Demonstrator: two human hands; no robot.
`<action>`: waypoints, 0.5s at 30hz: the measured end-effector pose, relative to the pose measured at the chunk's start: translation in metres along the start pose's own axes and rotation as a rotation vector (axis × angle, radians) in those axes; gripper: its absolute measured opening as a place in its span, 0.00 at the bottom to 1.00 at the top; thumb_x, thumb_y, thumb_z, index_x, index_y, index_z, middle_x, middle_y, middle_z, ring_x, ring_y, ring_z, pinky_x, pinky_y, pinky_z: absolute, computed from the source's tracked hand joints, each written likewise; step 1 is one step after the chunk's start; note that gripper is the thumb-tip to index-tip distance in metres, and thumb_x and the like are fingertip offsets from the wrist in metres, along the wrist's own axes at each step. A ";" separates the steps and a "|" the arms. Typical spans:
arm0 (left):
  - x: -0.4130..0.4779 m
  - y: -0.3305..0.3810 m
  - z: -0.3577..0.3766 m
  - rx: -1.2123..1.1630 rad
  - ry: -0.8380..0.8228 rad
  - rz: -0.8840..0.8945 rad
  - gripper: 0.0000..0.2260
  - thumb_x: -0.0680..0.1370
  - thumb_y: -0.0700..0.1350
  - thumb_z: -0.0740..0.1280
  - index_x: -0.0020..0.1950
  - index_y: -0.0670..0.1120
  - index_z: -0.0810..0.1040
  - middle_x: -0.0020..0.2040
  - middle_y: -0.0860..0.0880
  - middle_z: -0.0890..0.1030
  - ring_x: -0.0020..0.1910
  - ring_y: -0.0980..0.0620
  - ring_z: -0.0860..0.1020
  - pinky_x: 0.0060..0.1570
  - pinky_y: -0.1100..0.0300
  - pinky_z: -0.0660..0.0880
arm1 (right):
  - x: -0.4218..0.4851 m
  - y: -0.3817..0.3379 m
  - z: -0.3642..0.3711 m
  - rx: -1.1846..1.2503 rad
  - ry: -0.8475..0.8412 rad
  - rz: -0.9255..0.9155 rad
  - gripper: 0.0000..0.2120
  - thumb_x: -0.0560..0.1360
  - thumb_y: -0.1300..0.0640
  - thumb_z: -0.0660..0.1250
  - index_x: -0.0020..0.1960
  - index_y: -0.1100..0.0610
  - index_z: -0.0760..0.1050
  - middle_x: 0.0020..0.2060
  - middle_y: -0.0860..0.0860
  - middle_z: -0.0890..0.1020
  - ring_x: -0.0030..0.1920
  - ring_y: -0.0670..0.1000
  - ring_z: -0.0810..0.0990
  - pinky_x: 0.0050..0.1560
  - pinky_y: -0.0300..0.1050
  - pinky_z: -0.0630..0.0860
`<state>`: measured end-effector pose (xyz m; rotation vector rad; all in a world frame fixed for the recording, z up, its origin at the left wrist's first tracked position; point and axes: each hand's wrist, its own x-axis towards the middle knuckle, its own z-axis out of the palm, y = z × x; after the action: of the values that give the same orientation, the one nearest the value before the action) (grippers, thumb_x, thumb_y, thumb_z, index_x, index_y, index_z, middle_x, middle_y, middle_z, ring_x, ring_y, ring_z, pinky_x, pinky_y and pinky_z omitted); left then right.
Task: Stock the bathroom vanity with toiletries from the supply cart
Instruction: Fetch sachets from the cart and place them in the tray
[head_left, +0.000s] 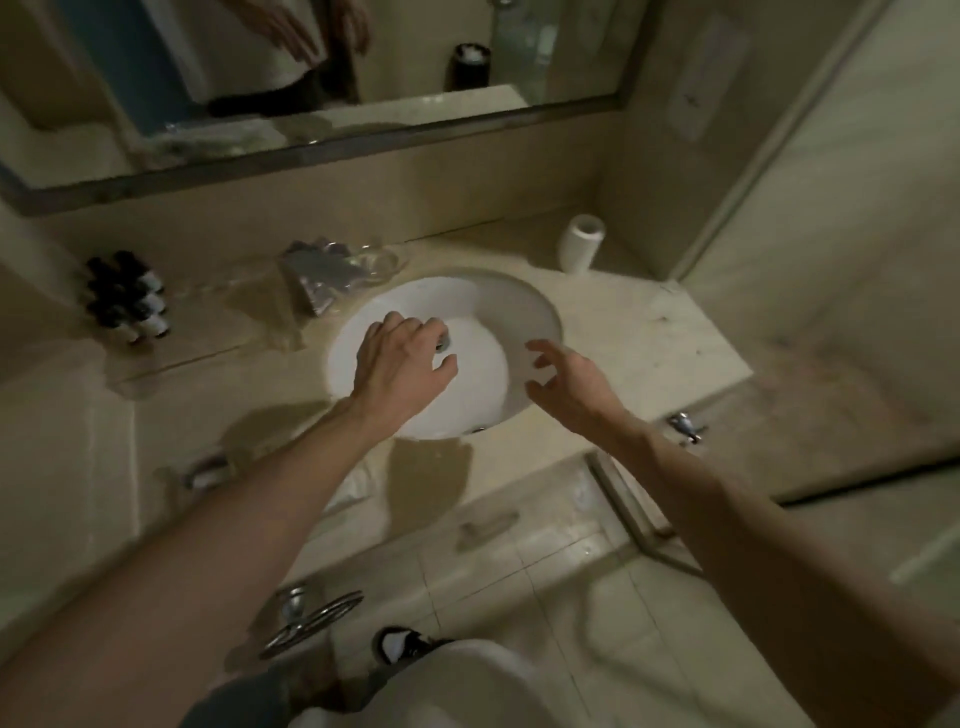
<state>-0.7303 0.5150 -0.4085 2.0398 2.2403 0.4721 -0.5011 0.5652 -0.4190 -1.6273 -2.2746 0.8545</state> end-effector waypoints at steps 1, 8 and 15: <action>0.005 0.022 0.001 -0.008 -0.005 0.036 0.15 0.77 0.54 0.67 0.59 0.48 0.80 0.48 0.48 0.84 0.55 0.43 0.76 0.55 0.50 0.69 | -0.012 0.016 -0.015 0.010 0.032 0.018 0.26 0.76 0.54 0.70 0.73 0.51 0.71 0.60 0.52 0.81 0.52 0.56 0.83 0.55 0.49 0.78; 0.006 0.203 0.000 -0.010 -0.033 0.329 0.18 0.77 0.57 0.66 0.63 0.49 0.79 0.54 0.46 0.83 0.57 0.43 0.76 0.56 0.51 0.71 | -0.127 0.131 -0.111 0.115 0.273 0.200 0.25 0.76 0.56 0.71 0.72 0.52 0.71 0.59 0.52 0.81 0.47 0.53 0.84 0.54 0.52 0.80; -0.057 0.389 0.018 -0.081 -0.028 0.533 0.18 0.77 0.58 0.66 0.63 0.50 0.79 0.54 0.45 0.83 0.58 0.43 0.75 0.58 0.51 0.70 | -0.286 0.235 -0.183 0.122 0.511 0.382 0.25 0.74 0.55 0.71 0.70 0.52 0.73 0.55 0.50 0.81 0.46 0.54 0.82 0.54 0.45 0.77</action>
<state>-0.3457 0.4886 -0.3276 2.5660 1.6065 0.5482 -0.1205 0.4141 -0.3610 -1.9779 -1.5708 0.5458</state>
